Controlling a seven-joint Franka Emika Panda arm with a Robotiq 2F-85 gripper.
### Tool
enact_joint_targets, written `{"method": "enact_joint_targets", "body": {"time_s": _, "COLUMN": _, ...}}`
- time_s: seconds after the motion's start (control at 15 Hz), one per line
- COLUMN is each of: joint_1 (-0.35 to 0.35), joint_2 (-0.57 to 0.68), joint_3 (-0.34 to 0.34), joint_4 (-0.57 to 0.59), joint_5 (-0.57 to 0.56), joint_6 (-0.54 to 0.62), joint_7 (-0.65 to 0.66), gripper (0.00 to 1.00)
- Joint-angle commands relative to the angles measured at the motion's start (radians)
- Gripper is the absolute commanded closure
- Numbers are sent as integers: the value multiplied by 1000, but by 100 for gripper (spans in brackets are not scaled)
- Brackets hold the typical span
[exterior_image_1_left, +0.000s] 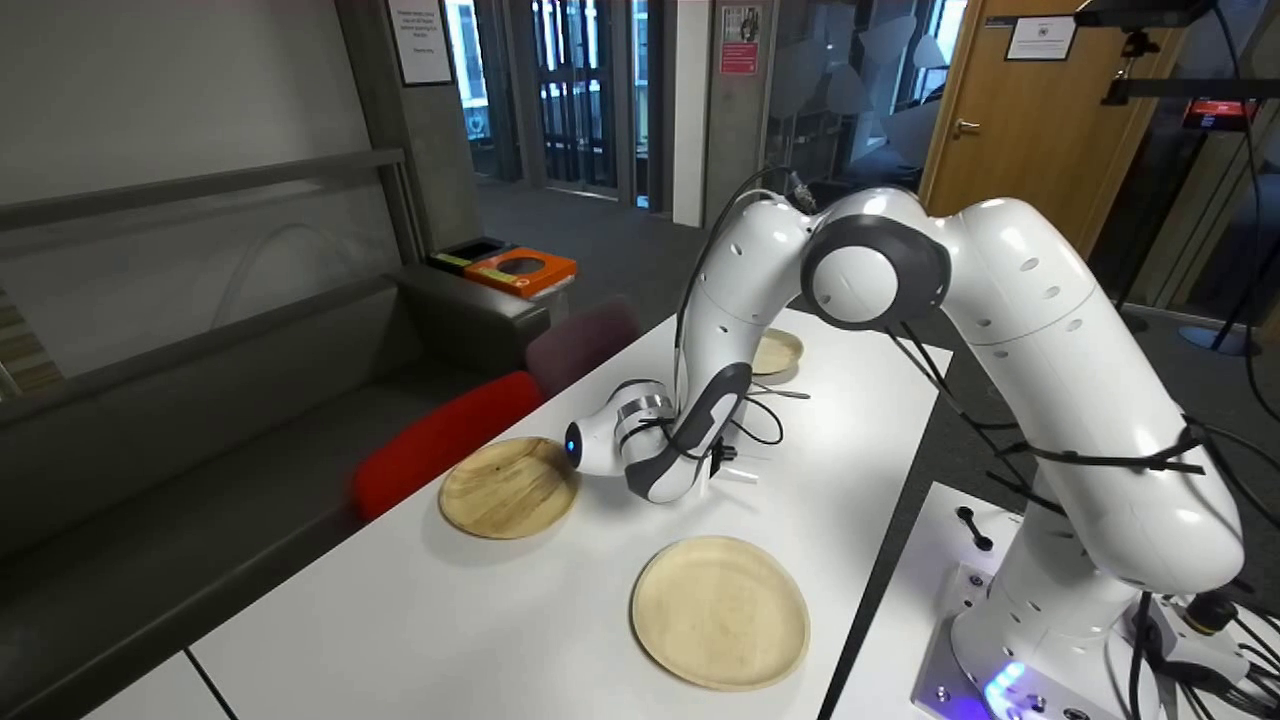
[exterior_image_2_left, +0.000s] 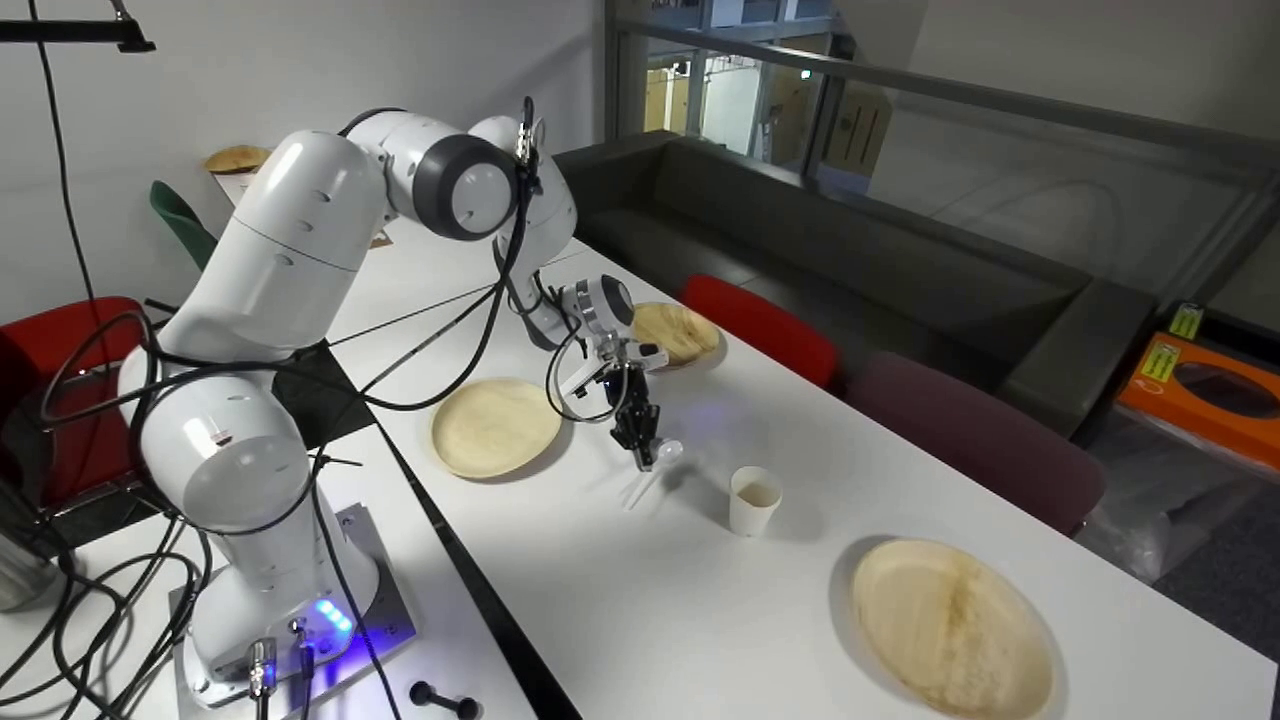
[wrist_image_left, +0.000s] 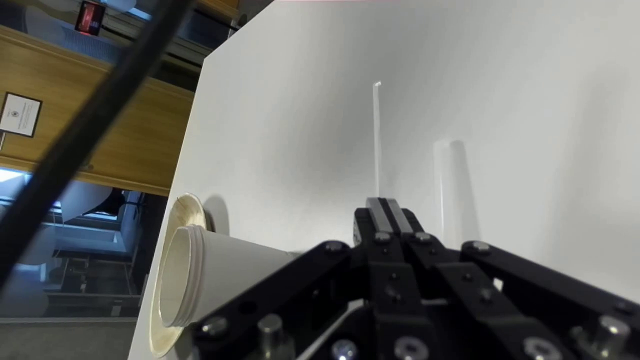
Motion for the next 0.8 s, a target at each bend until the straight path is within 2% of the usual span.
{"method": "enact_joint_targets", "body": {"time_s": 0.0, "joint_1": 24, "joint_2": 12, "joint_3": -17, "joint_4": 38, "joint_5": -8, "joint_6": -45, "joint_7": -16, "gripper": 100}}
{"method": "enact_joint_targets", "body": {"time_s": 0.73, "joint_1": 32, "joint_2": 11, "joint_3": -11, "joint_4": 35, "joint_5": -47, "joint_6": -46, "joint_7": -120, "gripper": 100}}
